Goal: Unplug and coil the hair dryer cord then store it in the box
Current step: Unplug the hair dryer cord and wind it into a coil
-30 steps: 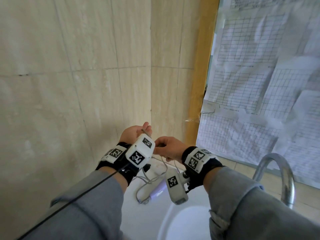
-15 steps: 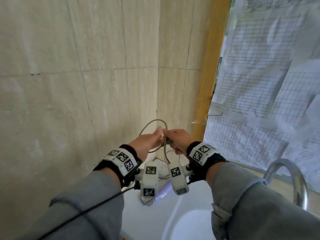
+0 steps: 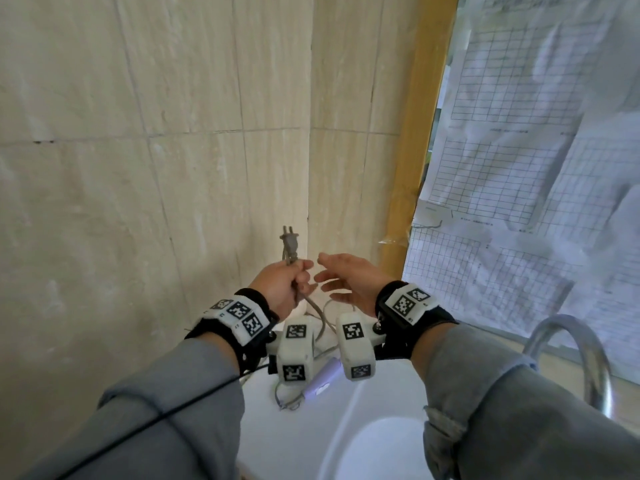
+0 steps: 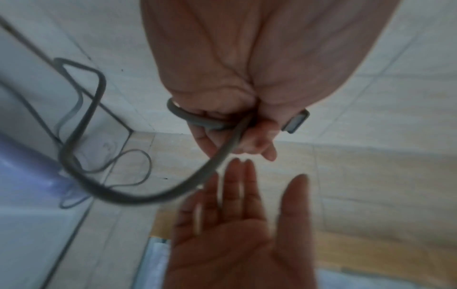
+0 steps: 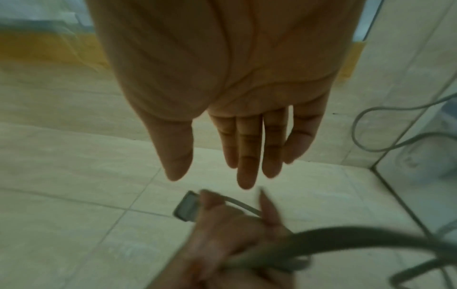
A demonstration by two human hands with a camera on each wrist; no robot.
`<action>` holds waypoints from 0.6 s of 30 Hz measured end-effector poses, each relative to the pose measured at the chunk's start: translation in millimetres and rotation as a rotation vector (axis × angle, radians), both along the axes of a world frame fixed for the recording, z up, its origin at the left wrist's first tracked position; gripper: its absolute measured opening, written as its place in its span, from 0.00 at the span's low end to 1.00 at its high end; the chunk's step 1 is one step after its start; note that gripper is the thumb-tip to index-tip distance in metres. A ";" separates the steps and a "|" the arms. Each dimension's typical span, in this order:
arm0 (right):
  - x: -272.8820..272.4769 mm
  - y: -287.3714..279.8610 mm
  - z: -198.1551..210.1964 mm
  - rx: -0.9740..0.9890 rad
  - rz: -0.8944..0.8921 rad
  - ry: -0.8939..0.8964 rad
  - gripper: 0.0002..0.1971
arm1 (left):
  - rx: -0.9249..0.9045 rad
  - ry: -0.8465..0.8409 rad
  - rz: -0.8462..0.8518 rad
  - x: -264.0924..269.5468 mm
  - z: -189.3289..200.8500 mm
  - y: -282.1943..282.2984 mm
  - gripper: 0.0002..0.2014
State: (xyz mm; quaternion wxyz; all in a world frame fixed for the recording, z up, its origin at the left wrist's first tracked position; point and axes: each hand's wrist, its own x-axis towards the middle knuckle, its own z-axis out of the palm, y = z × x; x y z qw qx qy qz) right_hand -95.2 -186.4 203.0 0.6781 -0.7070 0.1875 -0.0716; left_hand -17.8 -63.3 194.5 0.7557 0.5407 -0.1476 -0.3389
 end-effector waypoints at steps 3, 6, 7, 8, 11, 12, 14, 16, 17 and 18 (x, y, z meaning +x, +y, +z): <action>-2.0 3.1 -17.8 -0.080 0.201 0.088 0.13 | -0.153 0.130 -0.013 6.9 14.0 3.2 0.15; -1.0 6.0 -31.5 -0.023 0.315 0.073 0.16 | -0.289 0.266 -0.022 16.4 26.2 7.3 0.17; -0.9 7.2 -32.4 -0.019 0.338 0.062 0.15 | -0.330 0.318 -0.035 19.5 30.0 9.1 0.18; -0.8 8.8 -32.9 -0.035 0.364 0.061 0.14 | -0.372 0.363 -0.045 22.0 34.1 11.2 0.19; -1.3 16.5 -34.9 -0.142 0.435 0.123 0.09 | -0.474 0.434 -0.083 28.9 43.8 17.1 0.19; -0.7 18.6 -37.1 -0.187 0.453 0.149 0.08 | -0.491 0.431 -0.124 28.8 46.9 19.9 0.16; 1.0 23.1 -41.5 -0.355 0.473 0.235 0.09 | -0.548 0.445 -0.277 27.7 52.4 28.2 0.07; 4.0 23.9 -48.1 -0.600 0.513 0.368 0.13 | -0.529 0.448 -0.398 29.0 58.7 40.7 0.07; 3.9 24.6 -51.2 -0.692 0.504 0.430 0.14 | -0.517 0.448 -0.430 29.5 60.3 45.4 0.10; 4.3 23.2 -56.2 -0.764 0.483 0.461 0.14 | -0.516 0.443 -0.458 28.6 62.1 48.3 0.12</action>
